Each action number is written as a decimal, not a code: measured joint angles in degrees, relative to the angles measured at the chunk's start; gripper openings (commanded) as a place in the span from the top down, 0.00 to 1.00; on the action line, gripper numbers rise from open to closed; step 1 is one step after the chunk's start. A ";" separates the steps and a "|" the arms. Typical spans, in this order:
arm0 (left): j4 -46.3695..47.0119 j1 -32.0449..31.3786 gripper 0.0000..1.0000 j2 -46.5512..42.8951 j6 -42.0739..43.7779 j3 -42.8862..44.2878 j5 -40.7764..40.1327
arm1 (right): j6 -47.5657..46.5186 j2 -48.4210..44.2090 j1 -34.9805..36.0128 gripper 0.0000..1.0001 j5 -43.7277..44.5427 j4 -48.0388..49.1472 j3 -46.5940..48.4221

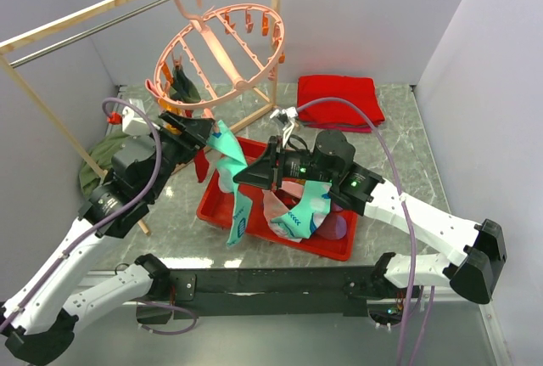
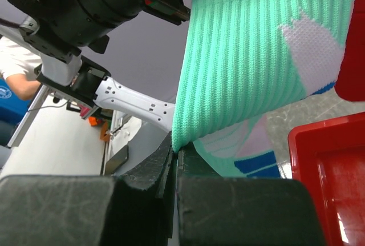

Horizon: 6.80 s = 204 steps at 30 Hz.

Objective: Remove the socks clipped to the hanger

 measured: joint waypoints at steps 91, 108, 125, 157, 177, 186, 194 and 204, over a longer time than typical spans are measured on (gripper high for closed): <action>-31.17 5.33 0.17 -26.38 12.20 19.69 4.66 | -21.14 23.58 23.12 0.00 57.46 4.26 7.28; -37.03 0.66 0.18 -29.79 10.32 21.64 -0.17 | -23.80 45.59 21.81 0.36 66.95 8.79 25.51; -38.75 -2.03 0.17 -29.79 8.81 22.84 -1.81 | -22.88 52.59 18.18 0.52 64.19 9.11 33.83; -35.58 -2.43 0.16 -29.68 6.10 14.19 3.13 | -24.46 41.48 18.08 1.00 58.97 12.22 19.56; -25.42 -2.78 0.25 -2.25 9.66 13.38 4.26 | -22.84 12.46 18.78 1.00 38.88 -2.56 5.22; -20.22 2.21 0.31 1.44 11.47 12.70 3.98 | -22.12 7.45 16.22 1.00 33.07 -5.73 4.11; -18.29 12.37 0.32 5.86 14.27 13.29 10.49 | -21.88 7.32 16.13 1.00 31.26 -6.51 3.39; -15.43 16.96 0.32 9.16 16.39 13.55 17.79 | -21.05 6.93 15.91 1.00 30.42 -6.51 3.39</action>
